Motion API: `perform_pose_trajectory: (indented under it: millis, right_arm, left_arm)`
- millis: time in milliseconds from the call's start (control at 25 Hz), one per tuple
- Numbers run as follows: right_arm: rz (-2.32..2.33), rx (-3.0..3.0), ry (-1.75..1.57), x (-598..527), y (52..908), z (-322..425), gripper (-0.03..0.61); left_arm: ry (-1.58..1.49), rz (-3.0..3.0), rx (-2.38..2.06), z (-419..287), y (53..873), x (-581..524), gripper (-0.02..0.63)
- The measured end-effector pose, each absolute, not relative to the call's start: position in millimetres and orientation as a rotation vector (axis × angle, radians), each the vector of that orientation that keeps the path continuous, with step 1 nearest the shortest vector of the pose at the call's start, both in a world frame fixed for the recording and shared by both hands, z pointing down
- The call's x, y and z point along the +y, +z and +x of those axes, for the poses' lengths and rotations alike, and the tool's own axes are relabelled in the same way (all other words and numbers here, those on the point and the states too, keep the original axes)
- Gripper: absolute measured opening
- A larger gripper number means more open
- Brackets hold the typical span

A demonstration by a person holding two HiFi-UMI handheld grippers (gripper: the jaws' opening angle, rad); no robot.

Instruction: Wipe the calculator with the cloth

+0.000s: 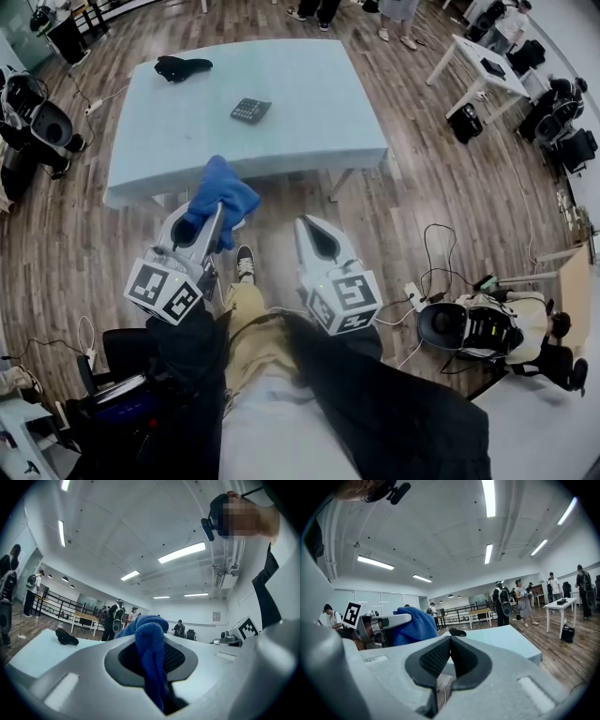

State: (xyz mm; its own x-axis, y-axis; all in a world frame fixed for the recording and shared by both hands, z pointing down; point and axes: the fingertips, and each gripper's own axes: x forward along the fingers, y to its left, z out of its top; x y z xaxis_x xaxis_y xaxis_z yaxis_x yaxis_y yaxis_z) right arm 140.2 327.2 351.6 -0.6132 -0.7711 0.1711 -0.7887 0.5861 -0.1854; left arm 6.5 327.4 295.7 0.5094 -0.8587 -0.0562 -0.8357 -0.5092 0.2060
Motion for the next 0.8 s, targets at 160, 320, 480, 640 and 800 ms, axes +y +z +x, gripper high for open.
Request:
perform_pose_trajectory:
  millis: [160, 320, 480, 640, 800]
  right_arm:
    - [1.38, -2.714, 0.386, 297, 356, 140, -0.003]
    - [1.369, -2.703, 0.401, 258, 357, 122, -0.003]
    - [1.344, -2.694, 0.418, 214, 359, 97, -0.003]
    - [1.309, -2.676, 0.455, 170, 369, 67, -0.003]
    - [1.281, -2.639, 0.483, 129, 381, 42, -0.003]
  left_arm:
    - [-0.23, 2.606, -1.439, 6, 298, 297, 0.061]
    - [-0.233, 2.594, -1.427, -10, 301, 259, 0.061]
    - [-0.237, 2.59, -1.414, -33, 310, 217, 0.061]
    - [-0.218, 2.539, -1.418, -59, 315, 174, 0.061]
    - [-0.226, 2.499, -1.406, -83, 332, 132, 0.061]
